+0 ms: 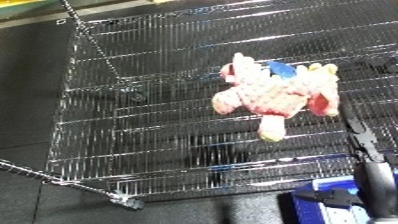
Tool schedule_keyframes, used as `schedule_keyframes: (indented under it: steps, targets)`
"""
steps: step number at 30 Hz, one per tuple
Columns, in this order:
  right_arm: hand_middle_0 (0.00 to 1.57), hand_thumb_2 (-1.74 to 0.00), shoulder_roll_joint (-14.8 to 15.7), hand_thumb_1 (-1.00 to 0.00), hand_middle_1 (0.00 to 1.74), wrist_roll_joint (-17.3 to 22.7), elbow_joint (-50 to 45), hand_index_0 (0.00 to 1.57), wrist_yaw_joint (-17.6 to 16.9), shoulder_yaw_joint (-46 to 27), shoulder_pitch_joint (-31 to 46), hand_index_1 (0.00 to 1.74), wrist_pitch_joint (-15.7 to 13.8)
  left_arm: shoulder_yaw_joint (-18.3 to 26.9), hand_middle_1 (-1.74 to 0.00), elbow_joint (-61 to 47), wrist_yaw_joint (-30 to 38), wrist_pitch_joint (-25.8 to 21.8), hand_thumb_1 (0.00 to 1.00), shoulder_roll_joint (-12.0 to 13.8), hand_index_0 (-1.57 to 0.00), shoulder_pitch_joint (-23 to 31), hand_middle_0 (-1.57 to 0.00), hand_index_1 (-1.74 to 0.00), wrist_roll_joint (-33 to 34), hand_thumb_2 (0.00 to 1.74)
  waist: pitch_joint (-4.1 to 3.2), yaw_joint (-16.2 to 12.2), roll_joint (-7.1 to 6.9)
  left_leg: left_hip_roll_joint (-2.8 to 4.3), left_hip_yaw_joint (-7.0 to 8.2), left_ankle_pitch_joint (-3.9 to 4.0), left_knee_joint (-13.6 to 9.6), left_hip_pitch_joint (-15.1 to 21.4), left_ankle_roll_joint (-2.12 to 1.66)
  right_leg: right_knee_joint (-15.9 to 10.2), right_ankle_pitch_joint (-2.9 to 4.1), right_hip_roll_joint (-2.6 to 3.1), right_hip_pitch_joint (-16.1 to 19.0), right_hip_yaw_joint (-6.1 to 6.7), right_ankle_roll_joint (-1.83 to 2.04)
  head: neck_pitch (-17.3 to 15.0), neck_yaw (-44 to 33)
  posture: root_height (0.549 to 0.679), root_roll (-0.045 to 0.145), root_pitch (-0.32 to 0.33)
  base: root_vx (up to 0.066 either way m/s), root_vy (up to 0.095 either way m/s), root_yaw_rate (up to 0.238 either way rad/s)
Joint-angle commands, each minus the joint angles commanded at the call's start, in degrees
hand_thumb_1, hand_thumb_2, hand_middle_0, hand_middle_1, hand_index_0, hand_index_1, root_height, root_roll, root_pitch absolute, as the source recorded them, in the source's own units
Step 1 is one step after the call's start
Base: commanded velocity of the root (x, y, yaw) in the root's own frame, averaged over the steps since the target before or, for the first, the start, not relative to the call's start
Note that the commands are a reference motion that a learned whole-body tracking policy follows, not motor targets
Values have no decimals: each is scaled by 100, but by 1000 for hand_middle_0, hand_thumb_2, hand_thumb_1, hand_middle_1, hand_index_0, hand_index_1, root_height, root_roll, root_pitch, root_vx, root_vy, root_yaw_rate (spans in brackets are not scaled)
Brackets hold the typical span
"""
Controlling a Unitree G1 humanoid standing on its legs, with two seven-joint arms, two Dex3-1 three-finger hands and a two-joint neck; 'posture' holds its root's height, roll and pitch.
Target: Pick up the object and place it into the box
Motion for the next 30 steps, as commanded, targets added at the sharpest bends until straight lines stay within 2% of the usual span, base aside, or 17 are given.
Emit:
schedule_keyframes:
  steps: [1, 4, 8, 13, 16, 20, 22, 24, 26, 30]
  targets:
    - [0, 0, -145, 0, 0, 52, 51, 0, 15, 88, -194, 0, 16, -20, -1740, -9, -9, -17, 1000, 28, -1570, 38, -1570, -1740, -42, 1740, 0, 23, -1, 1, 4, 3, -6, -10, -5, 3, 9, 0, -22, 3, 1, 106, 168, 641, 57, -121, 20, 4, -18]
    - [0, 0, -540, 0, 0, 150, 290, 0, 53, 392, -748, 0, 83, -89, -1740, -67, -26, -66, 1000, 123, -1570, 120, -1570, -1740, -155, 1740, 0, 91, 1, 11, 20, 3, 1, -50, -18, 15, 32, 7, -94, 12, 2, 148, 438, 641, 56, -110, 7, 9, -59]
    - [0, 0, -959, 0, 0, 254, 894, 0, 101, 855, -1504, 0, 172, -218, -1740, -140, -14, -117, 1000, 222, -1570, 229, -1570, -1740, -246, 1740, 0, 207, 15, 14, 5, -40, 154, -161, -23, 87, 21, 30, -193, 29, -20, 140, 701, 640, 54, -100, -1, 0, -57]
    - [0, 0, -1464, 0, 0, 92, 1918, 0, -8, 1437, -2605, 0, 371, -488, -1740, -247, -34, -203, 1000, 456, -1570, 410, -1570, -1740, -348, 1740, 0, 449, 90, -17, -32, -68, 324, -378, -39, 206, 14, 25, -404, 32, -47, 519, 1564, 637, 50, -79, -9, -6, -15]
    - [0, 0, -1606, 0, 0, -99, 2552, 0, -69, 1831, -3297, 0, 390, -547, -1740, -295, -39, -270, 1000, 547, -1570, 442, -1570, -1740, -443, 1740, 0, 512, 139, -36, -48, -65, 384, -548, -45, 238, 40, 19, -566, 38, -53, 639, 1977, 636, 48, -59, -11, 3, -5]
    - [0, 0, -1665, 0, 0, -249, 3348, 0, -81, 2363, -4139, 0, 485, -543, -1740, -333, -38, -338, 1000, 527, -1570, 490, -1570, -1740, -565, 1740, 0, 492, 213, -61, -78, -47, 429, -810, -61, 250, 68, -2, -790, 40, -63, 791, 2277, 636, 46, -24, -3, 4, 40]
    - [0, 0, -1677, 0, 0, -287, 3700, 0, -51, 2625, -4506, 0, 518, -548, -1740, -346, -44, -367, 1000, 529, -1570, 529, -1570, -1740, -612, 1740, 0, 482, 249, -73, -94, -34, 453, -946, -70, 258, 90, -3, -914, 36, -70, 989, 2513, 635, 45, -7, -9, 5, 33]
    - [0, 0, -1703, 0, 0, -329, 3965, 0, -23, 2828, -4787, 0, 556, -544, -1740, -363, -49, -393, 1000, 552, -1570, 570, -1570, -1740, -661, 1740, 0, 489, 279, -81, -109, -25, 475, -1074, -76, 264, 114, 2, -1033, 30, -76, 1133, 2820, 634, 43, 10, -9, 4, 25]
    - [0, 0, -1727, 0, 0, -353, 4176, 0, 1, 2989, -5015, 0, 589, -525, -1740, -391, -58, -416, 1000, 570, -1570, 600, -1570, -1740, -721, 1740, 0, 492, 307, -86, -123, -20, 496, -1197, -79, 270, 133, 7, -1142, 25, -80, 1133, 3009, 634, 41, 25, -6, 5, 19]
    - [0, 0, -1756, 0, 0, -423, 4541, 0, 88, 3230, -5342, 0, 656, -524, -1740, -421, -70, -432, 1000, 601, -1570, 686, -1570, -1740, -813, 1740, 0, 499, 351, -91, -157, -21, 557, -1428, -86, 319, 139, 10, -1339, 14, -94, 1344, 3545, 632, 39, 50, 1, 5, 30]
